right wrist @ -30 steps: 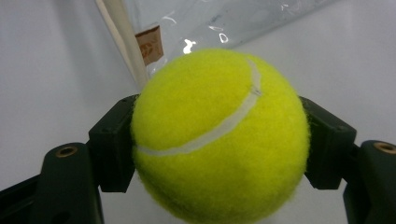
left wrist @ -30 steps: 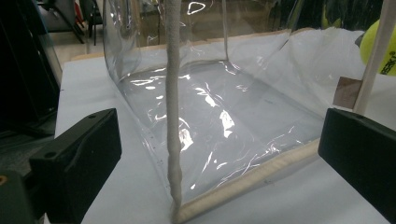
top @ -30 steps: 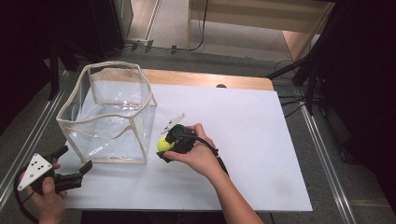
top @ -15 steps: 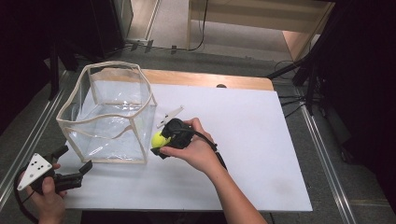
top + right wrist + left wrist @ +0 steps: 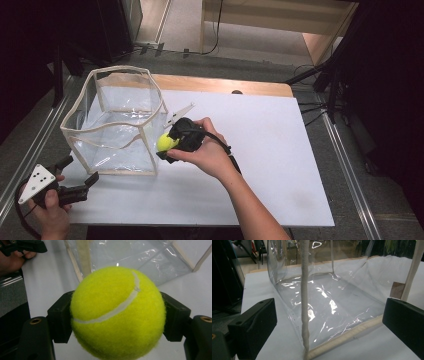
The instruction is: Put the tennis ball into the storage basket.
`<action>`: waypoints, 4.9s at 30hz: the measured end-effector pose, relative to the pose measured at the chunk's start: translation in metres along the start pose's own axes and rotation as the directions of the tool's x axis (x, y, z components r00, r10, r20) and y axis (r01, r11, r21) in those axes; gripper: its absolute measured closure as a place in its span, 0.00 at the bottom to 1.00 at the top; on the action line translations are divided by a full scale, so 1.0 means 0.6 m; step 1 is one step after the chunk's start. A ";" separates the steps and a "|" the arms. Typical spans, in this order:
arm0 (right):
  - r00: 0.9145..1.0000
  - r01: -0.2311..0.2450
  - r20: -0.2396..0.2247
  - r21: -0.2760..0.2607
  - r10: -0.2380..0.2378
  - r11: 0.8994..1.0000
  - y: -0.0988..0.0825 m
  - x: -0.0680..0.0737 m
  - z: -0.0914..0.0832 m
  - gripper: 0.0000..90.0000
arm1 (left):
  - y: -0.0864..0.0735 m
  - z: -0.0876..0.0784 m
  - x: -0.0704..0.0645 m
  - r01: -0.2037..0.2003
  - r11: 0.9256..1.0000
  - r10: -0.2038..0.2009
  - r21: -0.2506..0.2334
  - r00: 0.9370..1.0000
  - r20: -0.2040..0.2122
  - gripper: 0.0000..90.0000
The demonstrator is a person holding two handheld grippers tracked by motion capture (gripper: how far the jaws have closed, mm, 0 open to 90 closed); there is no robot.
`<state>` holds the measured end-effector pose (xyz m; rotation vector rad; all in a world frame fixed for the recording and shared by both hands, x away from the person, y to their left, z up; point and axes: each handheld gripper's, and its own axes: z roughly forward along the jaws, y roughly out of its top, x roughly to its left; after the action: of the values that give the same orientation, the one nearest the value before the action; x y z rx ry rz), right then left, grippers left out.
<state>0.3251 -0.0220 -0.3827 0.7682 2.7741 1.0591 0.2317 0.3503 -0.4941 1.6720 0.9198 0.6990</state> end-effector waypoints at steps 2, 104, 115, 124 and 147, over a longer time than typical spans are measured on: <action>1.000 0.001 -0.008 -0.005 -0.001 1.000 0.004 0.001 -0.004 0.27 | 0.000 0.000 0.000 -0.002 1.000 0.002 0.002 1.000 -0.001 0.00; 0.999 0.043 0.004 -0.097 -0.042 0.994 0.160 -0.027 -0.080 0.27 | 0.000 0.001 0.001 0.001 1.000 -0.001 -0.006 1.000 0.005 0.00; 0.999 0.044 0.005 -0.096 -0.043 0.994 0.174 -0.025 -0.064 0.27 | 0.001 0.001 0.001 0.003 1.000 -0.003 -0.005 1.000 0.005 0.00; 0.998 0.061 0.016 -0.110 -0.059 0.992 0.183 -0.026 -0.046 0.27 | 0.000 0.001 0.001 0.003 1.000 -0.002 -0.008 1.000 0.008 0.00; 0.996 0.084 0.025 -0.080 -0.082 0.993 0.187 -0.032 -0.002 0.27 | 0.001 0.001 0.002 0.001 1.000 -0.001 -0.008 1.000 0.005 0.00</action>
<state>0.3893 0.0398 -0.3117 0.6448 2.7007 1.1333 0.2331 0.3509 -0.4937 1.6653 0.9131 0.6961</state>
